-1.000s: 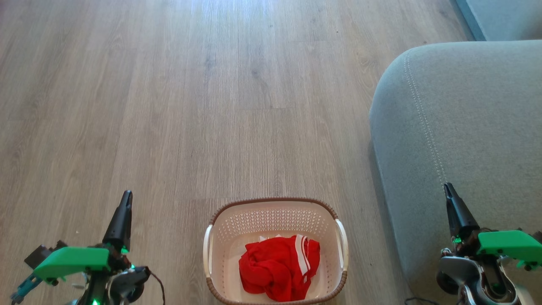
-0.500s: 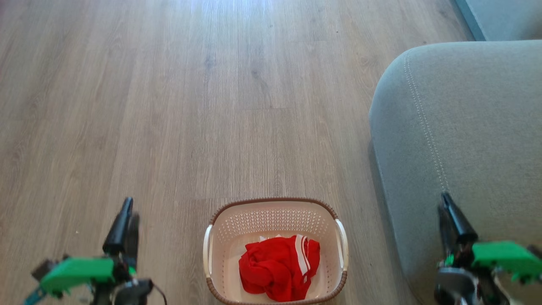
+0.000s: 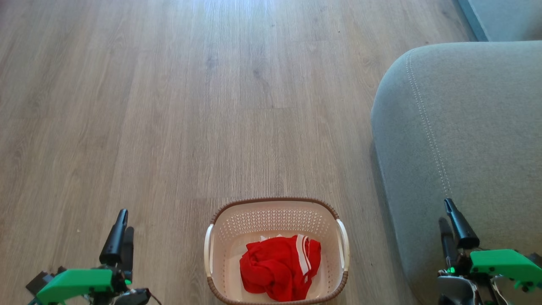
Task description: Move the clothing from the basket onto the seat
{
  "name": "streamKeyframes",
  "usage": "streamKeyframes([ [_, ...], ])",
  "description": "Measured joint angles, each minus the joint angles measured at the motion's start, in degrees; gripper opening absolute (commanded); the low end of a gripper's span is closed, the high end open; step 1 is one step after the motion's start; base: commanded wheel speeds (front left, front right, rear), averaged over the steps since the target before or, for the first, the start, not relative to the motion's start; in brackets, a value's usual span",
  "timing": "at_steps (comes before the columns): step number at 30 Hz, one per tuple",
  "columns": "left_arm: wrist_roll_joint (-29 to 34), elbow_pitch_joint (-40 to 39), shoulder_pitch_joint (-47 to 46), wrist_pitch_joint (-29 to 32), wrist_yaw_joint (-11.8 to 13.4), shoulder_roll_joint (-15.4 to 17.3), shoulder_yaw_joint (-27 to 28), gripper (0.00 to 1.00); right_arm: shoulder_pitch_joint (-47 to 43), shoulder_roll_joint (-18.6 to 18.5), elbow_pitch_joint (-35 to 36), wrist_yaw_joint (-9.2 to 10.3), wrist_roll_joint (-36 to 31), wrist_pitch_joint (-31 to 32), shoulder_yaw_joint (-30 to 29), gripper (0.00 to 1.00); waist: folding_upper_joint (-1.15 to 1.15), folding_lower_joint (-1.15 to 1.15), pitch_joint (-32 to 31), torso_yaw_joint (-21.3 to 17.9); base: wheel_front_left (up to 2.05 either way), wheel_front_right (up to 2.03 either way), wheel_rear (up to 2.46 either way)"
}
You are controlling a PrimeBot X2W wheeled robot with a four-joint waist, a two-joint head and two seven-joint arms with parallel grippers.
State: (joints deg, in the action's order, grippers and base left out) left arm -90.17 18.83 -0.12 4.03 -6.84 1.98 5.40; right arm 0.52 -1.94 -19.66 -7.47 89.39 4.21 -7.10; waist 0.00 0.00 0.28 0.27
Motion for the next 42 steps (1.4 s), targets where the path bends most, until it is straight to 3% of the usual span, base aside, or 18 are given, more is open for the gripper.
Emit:
streamKeyframes([
  [12, 4.95, -1.80, -0.43, -2.15, -0.01, 0.01, 2.45, 1.00, 0.39, 0.00, 3.65, 0.00, -8.37, -1.80, -0.71, 1.00, 0.00, 0.00, -0.13, 0.66, 0.00, 0.00, 0.00],
  [22, 10.89, -5.20, -1.37, -3.64, 0.01, 0.00, 4.30, 1.00, 1.47, 0.00, 8.55, 0.00, -20.09, -3.58, 0.02, 1.00, 0.00, 0.00, -0.28, 1.05, 0.00, 0.00, 0.00],
  [31, 20.78, -13.39, -2.53, -5.21, 4.91, 0.01, 3.36, 1.00, 2.93, -0.01, 12.95, 0.00, -31.26, -5.09, 2.50, 1.00, 0.00, 0.00, 0.09, 1.46, 0.00, 0.00, 0.00],
  [42, 34.53, -19.31, -2.51, -6.71, 10.89, 0.03, -4.33, 1.00, 3.53, -0.19, 15.07, 0.00, -42.87, -6.51, 5.32, 1.00, 0.00, 0.00, 0.37, 1.89, 0.00, 0.00, 0.00],
])
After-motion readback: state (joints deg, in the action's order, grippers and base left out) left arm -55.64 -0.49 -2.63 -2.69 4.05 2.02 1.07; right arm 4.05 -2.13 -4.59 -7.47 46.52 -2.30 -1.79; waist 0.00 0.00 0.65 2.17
